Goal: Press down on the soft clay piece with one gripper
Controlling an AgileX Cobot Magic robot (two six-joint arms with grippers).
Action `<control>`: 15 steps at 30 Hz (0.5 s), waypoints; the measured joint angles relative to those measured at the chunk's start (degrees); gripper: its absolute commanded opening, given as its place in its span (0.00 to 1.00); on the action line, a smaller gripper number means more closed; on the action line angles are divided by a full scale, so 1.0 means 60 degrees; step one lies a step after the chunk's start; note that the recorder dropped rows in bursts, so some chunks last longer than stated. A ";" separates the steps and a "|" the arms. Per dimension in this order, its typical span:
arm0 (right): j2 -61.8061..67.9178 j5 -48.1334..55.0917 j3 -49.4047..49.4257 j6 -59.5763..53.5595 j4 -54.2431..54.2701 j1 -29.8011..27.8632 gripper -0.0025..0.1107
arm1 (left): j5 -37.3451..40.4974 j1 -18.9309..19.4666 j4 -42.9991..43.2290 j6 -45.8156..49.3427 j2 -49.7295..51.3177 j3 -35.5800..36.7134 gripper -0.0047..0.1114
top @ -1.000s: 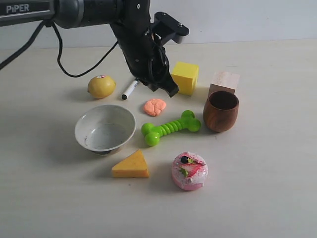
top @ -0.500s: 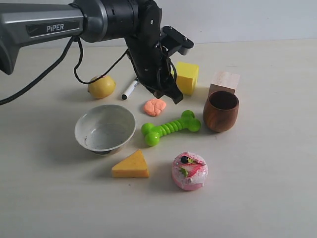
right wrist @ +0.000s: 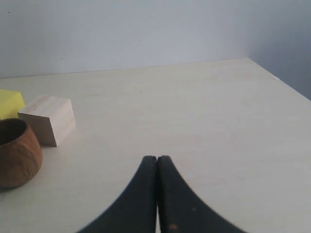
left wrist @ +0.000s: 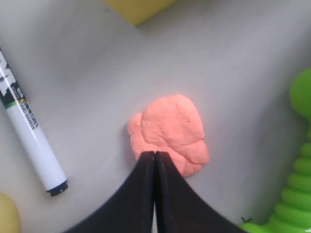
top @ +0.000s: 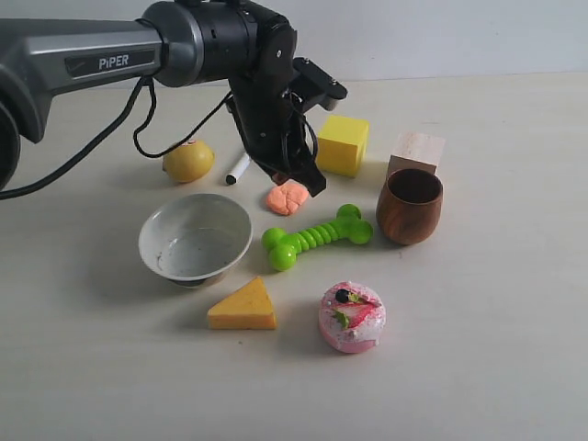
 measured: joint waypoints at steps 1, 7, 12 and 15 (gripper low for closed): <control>0.0000 0.0000 0.0000 0.0000 0.0000 0.0000 0.02 | 0.0000 -0.0003 0.0021 0.0003 0.0017 0.0000 0.04; 0.0000 0.0000 0.0000 0.0000 0.0000 0.0000 0.02 | 0.0000 0.0020 0.0018 0.0003 0.0136 0.0000 0.04; 0.0000 0.0000 0.0000 0.0000 0.0000 0.0000 0.02 | -0.0017 0.0020 0.0018 -0.0019 0.0330 -0.0004 0.04; 0.0000 0.0000 0.0000 0.0000 0.0000 0.0000 0.02 | -0.0099 0.0020 0.0018 -0.0019 0.0351 -0.0004 0.04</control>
